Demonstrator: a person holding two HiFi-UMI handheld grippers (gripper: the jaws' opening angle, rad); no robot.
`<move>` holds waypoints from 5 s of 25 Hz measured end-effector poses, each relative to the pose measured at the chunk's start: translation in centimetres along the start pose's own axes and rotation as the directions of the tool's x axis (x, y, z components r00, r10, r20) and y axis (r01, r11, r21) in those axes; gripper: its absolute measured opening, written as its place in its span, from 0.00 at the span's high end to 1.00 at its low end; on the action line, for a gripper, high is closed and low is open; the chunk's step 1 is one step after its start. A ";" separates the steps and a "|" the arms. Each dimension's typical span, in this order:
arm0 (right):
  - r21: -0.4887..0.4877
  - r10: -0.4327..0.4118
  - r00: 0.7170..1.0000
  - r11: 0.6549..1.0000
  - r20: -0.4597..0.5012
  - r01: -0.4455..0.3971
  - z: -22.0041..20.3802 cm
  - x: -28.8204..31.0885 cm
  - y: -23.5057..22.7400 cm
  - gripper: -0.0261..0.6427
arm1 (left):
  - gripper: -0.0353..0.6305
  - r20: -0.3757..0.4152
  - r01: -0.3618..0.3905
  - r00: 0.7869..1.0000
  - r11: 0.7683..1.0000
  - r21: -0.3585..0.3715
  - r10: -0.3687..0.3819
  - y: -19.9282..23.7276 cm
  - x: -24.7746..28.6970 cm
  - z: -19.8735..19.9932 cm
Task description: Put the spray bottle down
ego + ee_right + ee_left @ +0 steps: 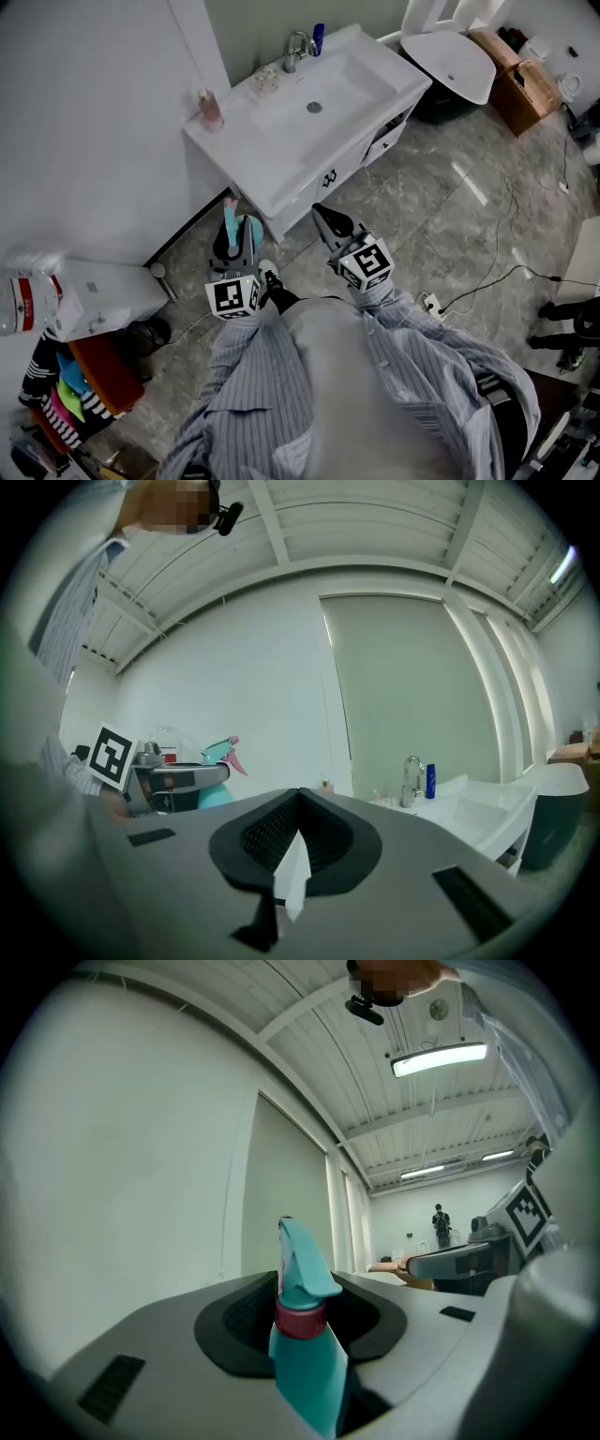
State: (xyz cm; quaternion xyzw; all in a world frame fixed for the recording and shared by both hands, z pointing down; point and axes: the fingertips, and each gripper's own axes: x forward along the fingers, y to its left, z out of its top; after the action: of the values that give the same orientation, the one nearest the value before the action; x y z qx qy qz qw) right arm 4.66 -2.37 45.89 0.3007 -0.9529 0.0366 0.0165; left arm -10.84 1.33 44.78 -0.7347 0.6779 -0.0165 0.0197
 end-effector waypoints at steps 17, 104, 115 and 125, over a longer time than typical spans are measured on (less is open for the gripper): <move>-0.006 -0.160 0.986 0.987 -0.035 0.160 2.8 19.3 -2.8 0.94 | 0.74 -0.023 0.182 0.983 0.983 -0.037 -0.183 15.6 15.0 -0.3; 0.014 -0.004 0.997 1.000 -0.074 0.005 0.4 25.4 -12.3 0.94 | 0.94 -0.045 0.041 0.998 0.998 0.045 -0.039 14.1 25.7 -5.4; -0.003 -0.051 0.999 0.999 -0.006 0.051 3.1 23.3 -12.4 0.94 | 0.94 0.020 0.075 0.997 0.996 0.054 -0.076 12.7 24.1 -0.3; -0.007 -0.064 0.998 0.998 0.017 0.064 4.1 23.6 -12.6 0.94 | 0.94 0.038 0.086 0.995 0.995 0.048 -0.087 12.8 24.3 0.8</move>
State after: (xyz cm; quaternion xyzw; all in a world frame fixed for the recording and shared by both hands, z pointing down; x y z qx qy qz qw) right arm -7.51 -26.50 43.82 0.3315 -0.9429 0.0298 0.0107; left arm -21.56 -23.95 43.29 -0.7629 0.6443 -0.0184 0.0497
